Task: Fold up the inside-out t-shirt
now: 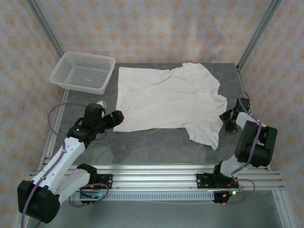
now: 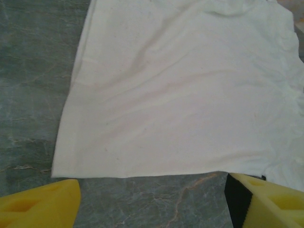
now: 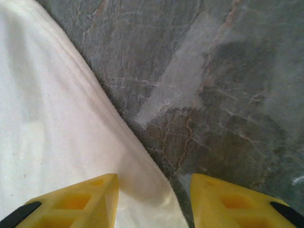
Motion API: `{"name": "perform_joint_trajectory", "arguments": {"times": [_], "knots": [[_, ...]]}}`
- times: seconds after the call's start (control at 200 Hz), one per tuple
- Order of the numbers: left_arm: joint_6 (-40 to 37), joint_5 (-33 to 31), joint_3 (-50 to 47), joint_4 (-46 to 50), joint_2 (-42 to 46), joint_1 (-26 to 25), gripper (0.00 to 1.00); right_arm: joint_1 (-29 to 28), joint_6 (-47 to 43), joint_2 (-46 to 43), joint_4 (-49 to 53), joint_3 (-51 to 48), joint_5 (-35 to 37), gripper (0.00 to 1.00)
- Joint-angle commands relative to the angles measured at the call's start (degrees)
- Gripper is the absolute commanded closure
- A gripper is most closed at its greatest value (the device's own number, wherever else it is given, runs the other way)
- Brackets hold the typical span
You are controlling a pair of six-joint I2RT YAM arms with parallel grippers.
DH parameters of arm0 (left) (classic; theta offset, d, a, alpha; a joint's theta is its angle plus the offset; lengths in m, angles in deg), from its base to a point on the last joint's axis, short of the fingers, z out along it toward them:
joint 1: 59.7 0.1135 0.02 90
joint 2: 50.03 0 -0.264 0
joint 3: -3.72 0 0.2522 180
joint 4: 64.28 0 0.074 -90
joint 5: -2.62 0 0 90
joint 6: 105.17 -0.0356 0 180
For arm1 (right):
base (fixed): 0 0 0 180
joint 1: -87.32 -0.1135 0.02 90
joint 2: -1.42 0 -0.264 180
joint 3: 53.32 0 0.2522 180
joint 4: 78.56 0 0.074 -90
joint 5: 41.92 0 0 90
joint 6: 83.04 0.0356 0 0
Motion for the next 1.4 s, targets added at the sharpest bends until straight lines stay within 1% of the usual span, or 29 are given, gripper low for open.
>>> {"name": "perform_joint_trajectory", "arguments": {"times": [0.0,0.085,0.165,0.225,0.295,0.36,0.41,0.45,0.5,0.535,0.58,0.635,0.661,0.731,0.811,1.006,1.131,1.256,1.316,1.391], "knots": [[-1.86,1.88,1.34,-1.86,0.26,-0.68,0.17,-0.95,-1.55,1.03,-1.22,2.01,-1.12,0.57],[-2.00,1.74,1.18,-1.82,0.04,-0.78,0.16,-1.10,-1.67,1.97,-1.30,2.55,-1.76,0.58],[-2.13,1.67,1.20,-1.74,-0.33,-0.85,0.16,-1.30,-1.51,2.61,-1.54,3.01,-2.06,0.63],[-2.00,1.44,1.12,-1.80,-0.57,-0.84,0.15,-1.45,-1.49,2.83,-1.64,3.34,-2.19,0.70],[-1.86,1.27,0.98,-1.97,-0.80,-0.89,0.15,-1.50,-1.55,3.11,-1.77,3.84,-2.30,0.76],[-1.48,0.54,0.81,-1.63,-0.82,-0.91,0.15,-1.63,-1.57,3.36,-1.73,4.20,-2.50,0.87],[-0.66,-1.40,1.06,-0.05,-0.90,-0.98,0.15,-1.63,-1.42,3.15,-1.11,4.61,-2.50,0.95],[0.80,-4.87,1.61,3.02,-1.06,-0.91,0.15,-1.59,-1.01,2.43,-0.49,4.70,-2.50,1.00],[3.28,-10.30,2.38,7.64,-1.53,-0.89,0.15,-1.66,-0.03,0.61,0.56,4.60,-1.77,1.00],[4.60,-12.85,2.64,9.88,-2.13,-0.89,0.15,-1.58,0.60,-1.08,0.98,4.07,-1.36,1.00],[6.06,-15.12,2.86,12.32,-3.63,-0.75,0.15,-1.62,1.70,-3.29,1.12,2.82,-0.40,1.00],[7.70,-16.26,2.84,13.81,-6.27,-0.66,0.16,-1.66,3.03,-6.24,1.09,0.99,0.91,1.00],[8.32,-16.12,2.71,13.95,-7.76,-0.51,0.17,-1.61,3.40,-7.25,1.19,0.32,1.37,1.00],[9.81,-14.74,2.52,13.14,-11.85,-0.09,0.23,-1.58,3.75,-9.38,1.48,-1.11,1.96,1.00],[11.34,-12.43,2.14,9.85,-15.65,0.30,0.29,-1.58,3.62,-10.76,1.49,-1.94,1.33,1.00],[15.23,-5.24,-0.17,-0.24,-21.56,0.37,0.31,-1.59,3.17,-10.37,1.79,-1.75,-0.27,1.00],[16.79,-6.05,-1.58,-2.80,-23.89,0.36,0.32,-1.60,3.16,-9.82,1.70,-1.55,-0.73,1.00],[17.55,-6.64,-1.48,-4.64,-27.09,0.37,0.36,-1.58,3.00,-9.91,1.79,-1.51,-0.69,1.00],[18.06,-6.61,-1.41,-5.84,-28.41,0.34,0.42,-1.59,2.85,-10.13,1.99,-1.46,-0.65,1.00],[19.23,-6.56,-1.41,-7.16,-29.45,0.38,0.55,-1.59,2.48,-10.26,2.31,-1.30,-0.55,1.00]]}}
